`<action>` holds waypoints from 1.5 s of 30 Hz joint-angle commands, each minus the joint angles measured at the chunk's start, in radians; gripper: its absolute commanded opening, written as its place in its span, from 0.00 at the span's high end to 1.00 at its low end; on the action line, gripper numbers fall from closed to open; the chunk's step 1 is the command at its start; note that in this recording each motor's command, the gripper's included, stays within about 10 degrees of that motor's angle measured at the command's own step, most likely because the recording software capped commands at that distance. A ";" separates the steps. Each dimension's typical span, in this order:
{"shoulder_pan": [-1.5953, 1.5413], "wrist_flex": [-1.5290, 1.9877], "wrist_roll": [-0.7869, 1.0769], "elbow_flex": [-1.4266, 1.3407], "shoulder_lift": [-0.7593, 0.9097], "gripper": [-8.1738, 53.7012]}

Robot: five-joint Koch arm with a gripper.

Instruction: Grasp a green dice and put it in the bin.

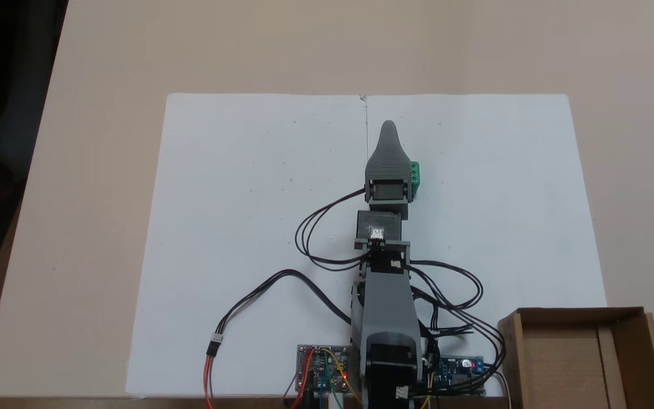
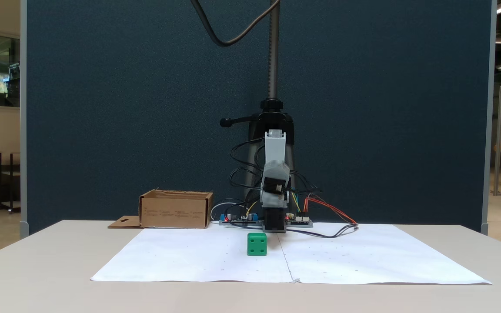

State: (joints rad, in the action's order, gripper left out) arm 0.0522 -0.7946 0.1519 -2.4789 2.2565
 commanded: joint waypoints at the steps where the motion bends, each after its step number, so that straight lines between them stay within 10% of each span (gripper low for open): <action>1: 0.006 0.162 0.087 0.161 0.115 0.17; 19: -0.172 1.394 -0.164 1.075 0.101 0.17; 45: 0.021 2.385 0.037 1.425 -0.341 0.18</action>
State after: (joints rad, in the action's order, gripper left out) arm 0.0522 1.5555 0.1074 -1.1321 1.9098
